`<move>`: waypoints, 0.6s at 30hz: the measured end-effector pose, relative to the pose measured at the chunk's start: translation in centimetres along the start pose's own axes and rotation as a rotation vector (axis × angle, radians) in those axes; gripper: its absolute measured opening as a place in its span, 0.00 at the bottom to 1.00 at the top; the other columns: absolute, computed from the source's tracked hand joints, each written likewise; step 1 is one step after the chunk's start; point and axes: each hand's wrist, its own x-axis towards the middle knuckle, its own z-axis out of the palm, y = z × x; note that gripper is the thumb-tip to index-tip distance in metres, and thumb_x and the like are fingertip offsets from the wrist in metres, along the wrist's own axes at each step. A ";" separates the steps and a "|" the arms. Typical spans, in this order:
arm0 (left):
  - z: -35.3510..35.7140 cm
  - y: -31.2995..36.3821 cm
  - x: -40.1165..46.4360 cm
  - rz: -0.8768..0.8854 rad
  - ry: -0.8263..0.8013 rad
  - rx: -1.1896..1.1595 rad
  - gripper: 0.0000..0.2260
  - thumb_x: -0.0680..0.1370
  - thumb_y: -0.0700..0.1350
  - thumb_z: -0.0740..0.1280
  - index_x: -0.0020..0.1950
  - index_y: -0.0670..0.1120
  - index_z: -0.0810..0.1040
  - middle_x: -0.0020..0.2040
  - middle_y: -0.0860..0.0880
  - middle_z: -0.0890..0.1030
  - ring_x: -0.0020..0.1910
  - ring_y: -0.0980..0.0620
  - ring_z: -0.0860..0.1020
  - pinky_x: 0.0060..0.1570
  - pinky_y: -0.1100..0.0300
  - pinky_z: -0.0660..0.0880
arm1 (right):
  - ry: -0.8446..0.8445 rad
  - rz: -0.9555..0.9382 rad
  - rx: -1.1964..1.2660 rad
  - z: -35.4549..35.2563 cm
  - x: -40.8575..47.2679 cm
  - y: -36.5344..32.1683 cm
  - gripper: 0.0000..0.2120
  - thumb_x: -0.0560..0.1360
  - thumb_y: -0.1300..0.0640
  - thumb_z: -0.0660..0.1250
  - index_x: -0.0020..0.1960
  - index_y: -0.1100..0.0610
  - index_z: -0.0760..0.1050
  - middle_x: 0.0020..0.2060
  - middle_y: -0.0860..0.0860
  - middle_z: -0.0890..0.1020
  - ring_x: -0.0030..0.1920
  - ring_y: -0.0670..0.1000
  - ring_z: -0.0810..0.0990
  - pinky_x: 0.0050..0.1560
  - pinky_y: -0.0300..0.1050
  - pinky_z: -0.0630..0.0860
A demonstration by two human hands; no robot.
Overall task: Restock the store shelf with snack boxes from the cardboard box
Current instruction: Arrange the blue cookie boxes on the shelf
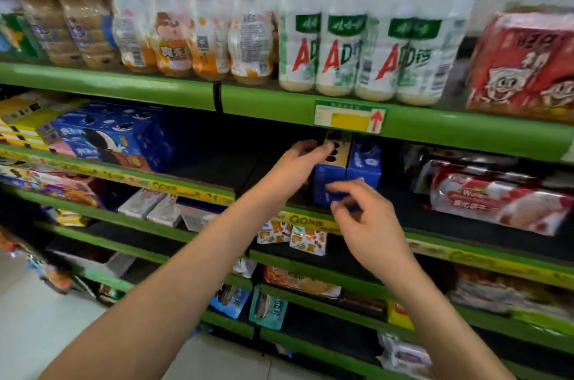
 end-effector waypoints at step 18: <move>5.6 -0.8 -4.8 -0.091 0.315 -0.154 0.11 0.77 0.49 0.69 0.58 0.47 0.74 0.56 0.44 0.81 0.52 0.47 0.81 0.58 0.46 0.77 | 0.014 0.130 0.041 -3.2 1.4 2.8 0.28 0.68 0.53 0.77 0.64 0.47 0.69 0.60 0.49 0.75 0.61 0.54 0.73 0.62 0.55 0.73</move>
